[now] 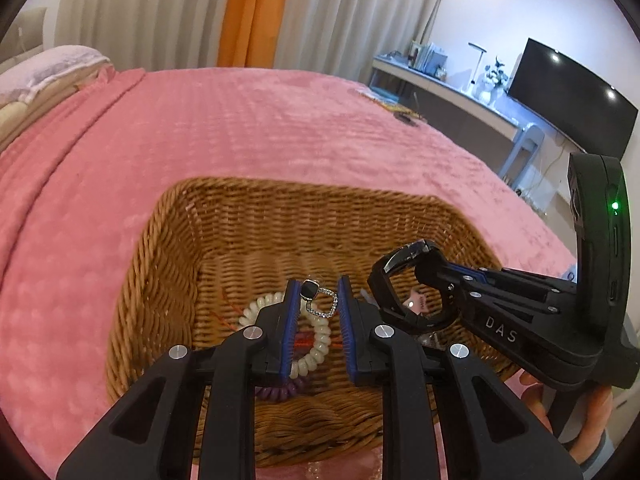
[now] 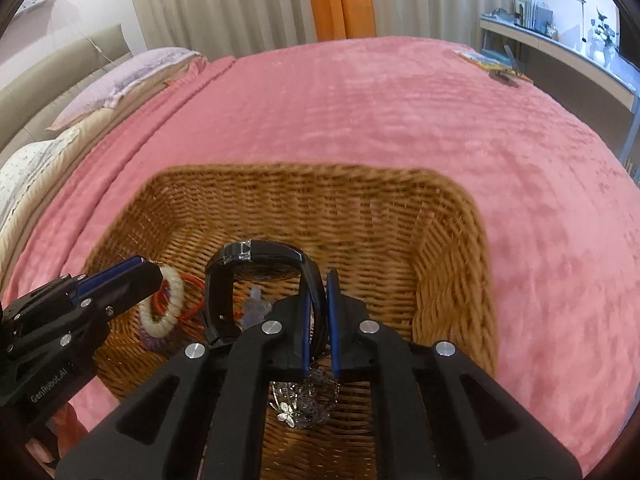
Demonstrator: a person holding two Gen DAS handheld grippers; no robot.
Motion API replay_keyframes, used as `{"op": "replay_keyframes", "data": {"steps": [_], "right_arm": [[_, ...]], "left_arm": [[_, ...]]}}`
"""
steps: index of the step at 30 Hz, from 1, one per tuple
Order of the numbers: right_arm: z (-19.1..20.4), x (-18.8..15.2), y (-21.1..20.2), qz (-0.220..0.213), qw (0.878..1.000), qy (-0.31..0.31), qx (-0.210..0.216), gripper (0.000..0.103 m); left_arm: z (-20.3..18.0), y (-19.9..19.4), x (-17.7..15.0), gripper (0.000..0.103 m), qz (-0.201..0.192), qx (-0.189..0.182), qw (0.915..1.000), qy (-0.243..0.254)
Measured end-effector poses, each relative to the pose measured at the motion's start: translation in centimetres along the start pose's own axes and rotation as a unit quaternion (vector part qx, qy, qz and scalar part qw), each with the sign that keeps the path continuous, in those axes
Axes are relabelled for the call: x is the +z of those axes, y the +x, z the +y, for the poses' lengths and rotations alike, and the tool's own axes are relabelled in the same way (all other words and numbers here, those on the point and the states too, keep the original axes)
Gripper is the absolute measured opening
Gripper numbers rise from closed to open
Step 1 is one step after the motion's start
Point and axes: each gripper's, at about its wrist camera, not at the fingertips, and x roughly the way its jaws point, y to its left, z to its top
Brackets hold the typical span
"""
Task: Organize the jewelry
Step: 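Carry pendant and watch into the wicker basket and open both tools, then grasp the pink star hair clip with left tool while right tool grasps the clear bead bracelet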
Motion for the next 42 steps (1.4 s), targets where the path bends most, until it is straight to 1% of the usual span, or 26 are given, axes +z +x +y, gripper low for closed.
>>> {"op": "replay_keyframes", "data": {"steps": [2, 3, 4, 5, 7, 11, 15, 19, 22, 26, 32, 35, 38, 40, 42], "right_arm": [[-0.4, -0.1, 0.3, 0.005, 1.000, 0.009, 0.006, 0.009], [-0.7, -0.1, 0.3, 0.008, 1.000, 0.017, 0.016, 0.009], [-0.9, -0.1, 0.0, 0.005, 0.999, 0.021, 0.023, 0.012], [-0.9, -0.1, -0.5, -0.003, 0.999, 0.023, 0.024, 0.014], [-0.9, 0.0, -1.5, -0.018, 0.999, 0.020, 0.023, 0.014], [-0.4, -0.3, -4.0, -0.039, 0.998, 0.015, 0.036, 0.014], [0.9, -1.1, -7.2, -0.063, 0.997, -0.002, 0.046, 0.014], [2.7, -2.9, -10.6, -0.082, 0.994, -0.026, 0.064, 0.014], [4.1, -4.6, -12.1, -0.079, 0.993, -0.042, 0.077, 0.014], [6.0, -7.1, -12.6, -0.062, 0.992, -0.063, 0.088, 0.014], [7.7, -9.1, -9.6, -0.025, 0.994, -0.070, 0.082, 0.014], [7.8, -9.7, -7.8, -0.013, 0.995, -0.064, 0.072, 0.014], [7.5, -10.0, -5.9, 0.002, 0.996, -0.054, 0.072, 0.014], [7.1, -10.2, -4.8, 0.012, 0.996, -0.049, 0.070, 0.014], [6.7, -10.4, -4.2, 0.020, 0.996, -0.042, 0.077, 0.014]], "left_arm": [[0.2, -0.1, -0.2, 0.018, 0.002, -0.003, 1.0000, -0.003], [0.2, -0.3, -0.2, 0.021, 0.001, -0.007, 1.0000, -0.005], [0.3, -0.6, -0.2, 0.027, -0.003, -0.010, 0.9999, -0.006], [0.2, -1.0, -0.2, 0.029, -0.007, -0.009, 0.9999, -0.006], [0.2, -2.0, -0.3, 0.038, -0.018, -0.012, 0.9997, -0.007], [-0.2, -4.9, -0.4, 0.038, -0.042, -0.019, 0.9989, -0.007], [-0.6, -8.7, -1.4, 0.042, -0.068, -0.021, 0.9974, -0.008], [-0.2, -12.2, -3.5, 0.042, -0.080, -0.017, 0.9965, -0.016], [0.6, -13.9, -5.4, 0.042, -0.080, -0.010, 0.9963, -0.028], [1.9, -14.5, -8.0, 0.042, -0.066, -0.003, 0.9961, -0.058], [3.7, -13.0, -11.5, 0.042, -0.021, 0.004, 0.9948, -0.099], [3.8, -12.1, -12.4, 0.042, 0.002, 0.009, 0.9939, -0.110], [3.8, -11.3, -13.0, 0.042, 0.022, 0.005, 0.9927, -0.118], [3.4, -10.5, -13.1, 0.042, 0.033, 0.009, 0.9928, -0.115], [3.0, -9.9, -13.2, 0.042, 0.042, 0.018, 0.9931, -0.108]]}}
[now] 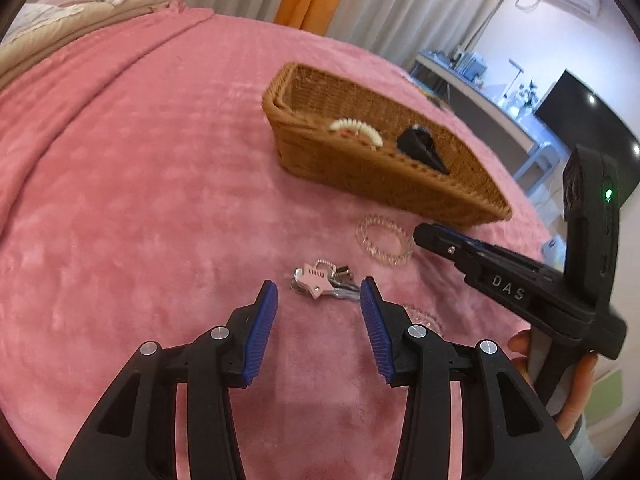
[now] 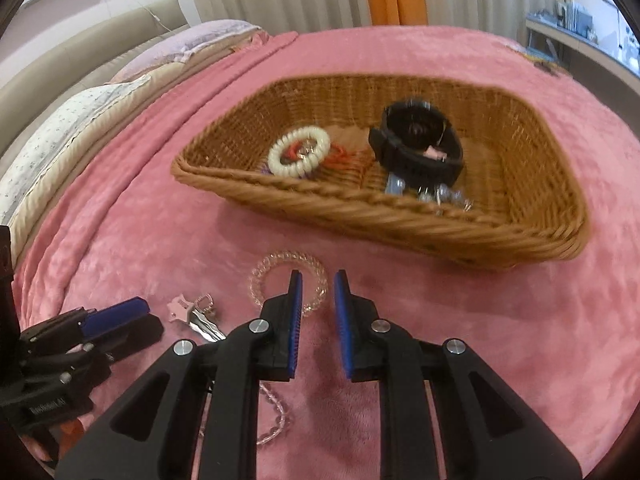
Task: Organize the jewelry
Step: 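Grasp the pink star hair clip with left tool while right tool grasps the clear bead bracelet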
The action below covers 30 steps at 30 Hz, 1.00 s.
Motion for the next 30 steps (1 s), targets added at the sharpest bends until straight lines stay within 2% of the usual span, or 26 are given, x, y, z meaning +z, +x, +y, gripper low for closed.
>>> {"op": "replay_keyframes", "data": {"steps": [5, 7, 8, 10, 17, 21, 26, 28, 30], "right_arm": [[-0.1, -0.1, 0.4, 0.002, 1.000, -0.003, 0.003, 0.014], [0.0, -0.2, 0.6, 0.004, 1.000, -0.005, 0.003, 0.014], [-0.1, -0.2, 0.6, 0.004, 1.000, -0.005, 0.005, 0.014], [-0.1, -0.2, 0.6, 0.004, 1.000, -0.003, 0.008, 0.014], [-0.4, -0.2, 1.0, 0.009, 1.000, 0.002, 0.013, 0.014], [-0.4, -0.2, 1.1, 0.011, 1.000, 0.003, 0.015, 0.014], [-0.5, -0.3, 1.1, 0.011, 1.000, 0.005, 0.018, 0.014], [-0.6, -0.4, 1.1, 0.011, 1.000, 0.006, 0.019, 0.014], [-0.8, -0.4, 1.1, 0.011, 1.000, 0.010, 0.024, 0.014]], "left_arm": [[-1.1, 1.7, 0.2, 0.041, 0.017, 0.045, 0.9985, 0.025], [-1.1, 2.1, 0.2, 0.031, 0.024, 0.062, 0.9973, 0.031], [-1.0, 2.0, 0.2, 0.031, 0.022, 0.064, 0.9972, 0.031], [-0.7, 1.5, 0.1, 0.022, 0.020, 0.067, 0.9970, 0.031], [2.8, -0.1, 0.7, 0.021, 0.008, 0.090, 0.9960, -0.001], [4.0, -1.0, 0.7, 0.021, 0.004, 0.070, 0.9972, -0.025], [3.3, -0.7, 0.2, 0.021, 0.030, -0.036, 0.9973, -0.057], [2.9, 0.2, 0.5, 0.023, 0.040, -0.042, 0.9958, -0.071], [2.9, 1.3, 1.1, 0.023, 0.039, -0.024, 0.9951, -0.088]]}}
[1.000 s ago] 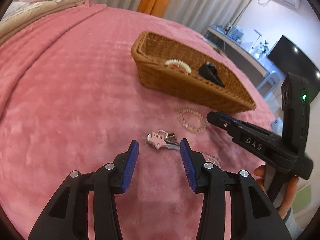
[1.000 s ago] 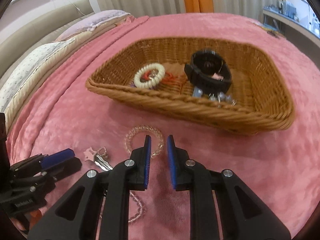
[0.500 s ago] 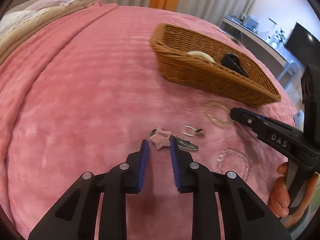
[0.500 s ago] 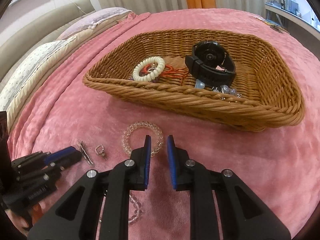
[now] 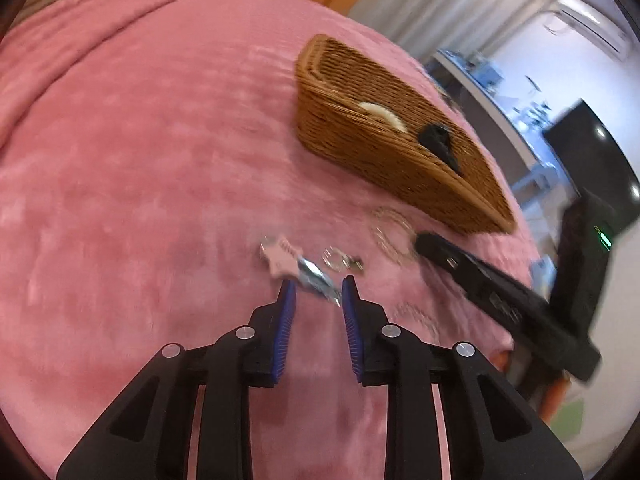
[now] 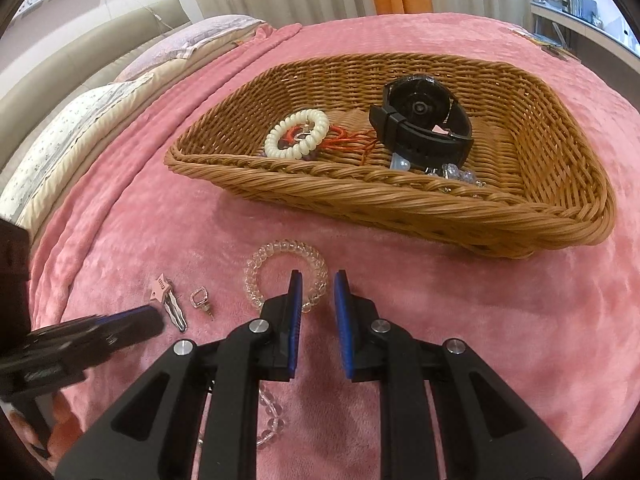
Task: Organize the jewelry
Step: 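Grasp the pink star hair clip with left tool while right tool grasps the clear bead bracelet, then carry hair clip and bead bracelet into the wicker basket and open both tools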
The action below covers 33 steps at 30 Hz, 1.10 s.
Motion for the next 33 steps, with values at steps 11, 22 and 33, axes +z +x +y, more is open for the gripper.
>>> {"op": "replay_keyframes", "data": {"steps": [11, 22, 33], "right_arm": [[-1.0, 0.0, -0.1, 0.000, 1.000, 0.012, 0.020, 0.014], [-1.1, -0.2, -0.5, -0.007, 1.000, 0.010, 0.022, 0.014], [1.4, 0.3, 0.8, 0.009, 0.999, -0.035, -0.031, 0.014]], "left_arm": [[-1.3, 1.8, 1.2, 0.026, -0.023, 0.054, 0.9983, -0.005], [-1.7, 1.6, 1.5, 0.016, -0.028, 0.070, 0.9966, 0.035], [0.5, -0.2, -0.1, 0.016, -0.048, 0.058, 0.9961, 0.046]]}}
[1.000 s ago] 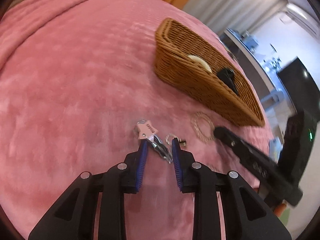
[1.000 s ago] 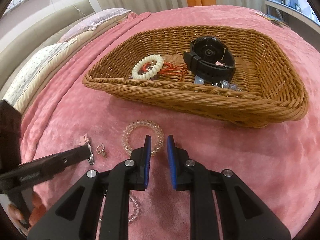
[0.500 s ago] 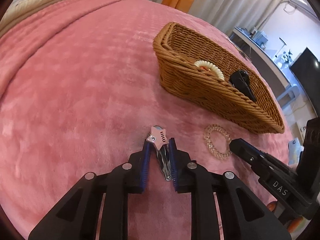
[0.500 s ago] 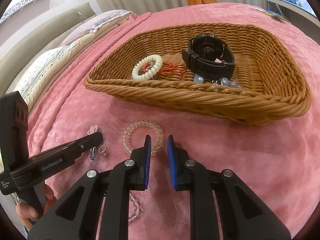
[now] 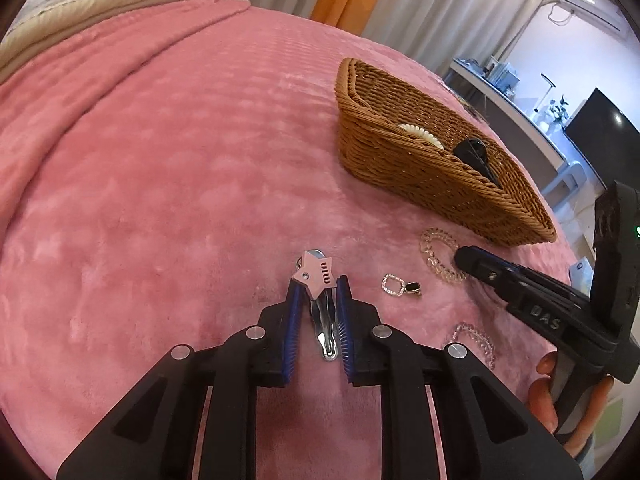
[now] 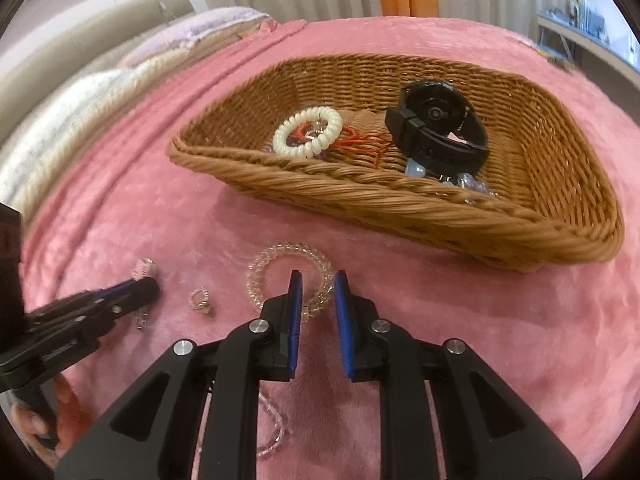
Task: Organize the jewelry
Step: 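Carry hair clip and bead bracelet into the wicker basket and open both tools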
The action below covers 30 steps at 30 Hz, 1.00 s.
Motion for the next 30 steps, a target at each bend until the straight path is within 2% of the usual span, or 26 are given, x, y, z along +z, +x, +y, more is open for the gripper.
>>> {"op": "replay_keyframes", "data": {"steps": [2, 5, 9, 16, 19, 25, 30], "right_arm": [[0.5, 0.1, 0.5, 0.007, 1.000, -0.011, -0.010, 0.014], [1.6, -0.1, 0.5, 0.004, 0.999, -0.038, -0.018, 0.008], [2.5, -0.8, -0.7, -0.015, 0.998, -0.063, -0.019, 0.008], [2.0, -1.6, -3.8, -0.042, 0.998, -0.049, 0.000, 0.008], [1.6, -1.6, -6.5, -0.061, 0.997, -0.038, 0.013, 0.008], [0.3, 1.7, -12.9, -0.133, 0.990, -0.036, -0.004, 0.008], [-1.4, 6.2, -14.1, -0.163, 0.986, -0.029, -0.035, 0.008]], "left_arm": [[-0.2, -0.2, -0.4, 0.016, -0.004, 0.002, 0.9999, 0.009], [-0.3, -0.3, -0.6, 0.016, -0.009, -0.002, 0.9999, 0.014], [-0.1, -0.6, -0.8, 0.016, -0.016, -0.012, 0.9997, 0.013], [-0.5, -2.0, -1.1, 0.016, -0.044, -0.025, 0.9984, 0.025], [-1.1, -3.3, -0.9, 0.016, -0.060, -0.034, 0.9970, 0.035], [-4.6, -7.8, 1.9, 0.016, -0.109, -0.065, 0.9897, 0.066], [-8.7, -9.5, 6.2, 0.016, -0.142, -0.071, 0.9814, 0.108]]}}
